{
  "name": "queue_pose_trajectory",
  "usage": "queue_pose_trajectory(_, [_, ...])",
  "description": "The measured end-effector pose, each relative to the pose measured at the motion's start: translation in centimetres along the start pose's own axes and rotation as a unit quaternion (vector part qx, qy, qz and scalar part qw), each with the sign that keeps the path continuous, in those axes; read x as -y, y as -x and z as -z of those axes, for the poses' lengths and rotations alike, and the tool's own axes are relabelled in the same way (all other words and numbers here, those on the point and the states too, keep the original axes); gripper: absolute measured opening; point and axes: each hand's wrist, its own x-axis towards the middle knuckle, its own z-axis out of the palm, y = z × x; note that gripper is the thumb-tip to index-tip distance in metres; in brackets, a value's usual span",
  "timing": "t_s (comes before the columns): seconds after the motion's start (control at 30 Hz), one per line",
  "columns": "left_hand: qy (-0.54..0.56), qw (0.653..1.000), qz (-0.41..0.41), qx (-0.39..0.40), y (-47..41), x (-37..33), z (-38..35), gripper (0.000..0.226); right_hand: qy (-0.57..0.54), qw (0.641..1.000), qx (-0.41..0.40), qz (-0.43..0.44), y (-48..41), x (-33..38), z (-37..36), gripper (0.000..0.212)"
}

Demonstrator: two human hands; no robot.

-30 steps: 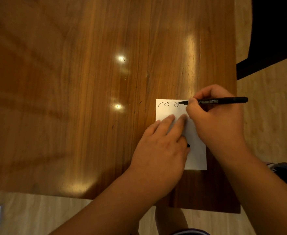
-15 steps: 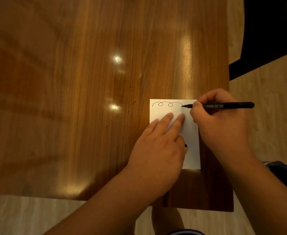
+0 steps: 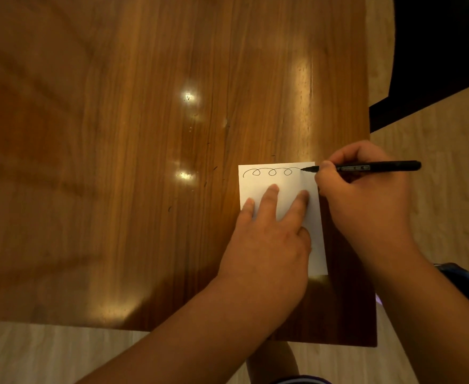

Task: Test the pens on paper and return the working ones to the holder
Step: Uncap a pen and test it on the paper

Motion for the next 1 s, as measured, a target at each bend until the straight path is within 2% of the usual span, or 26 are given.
queue_pose_trajectory(0.27, [0.007,1.000,-0.002,0.000,0.1,-0.2,0.0,0.036,-0.010,1.000,0.011,-0.003,0.2,-0.1,-0.1,0.009])
queue_pose_trajectory(0.5, [0.006,1.000,-0.003,-0.025,0.3,-0.1,-0.1,0.030,0.002,1.000,-0.011,-0.018,-0.5,-0.5,0.4,0.005])
queue_pose_trajectory(0.8, [0.007,0.998,0.003,-0.056,0.4,0.3,-0.6,0.028,0.007,0.999,0.000,-0.037,-0.1,-0.6,0.9,0.004])
queue_pose_trajectory(1.0, [0.023,0.996,-0.020,-0.078,0.8,0.8,-0.7,0.029,-0.073,0.995,-0.038,-0.050,1.3,1.0,3.7,0.003])
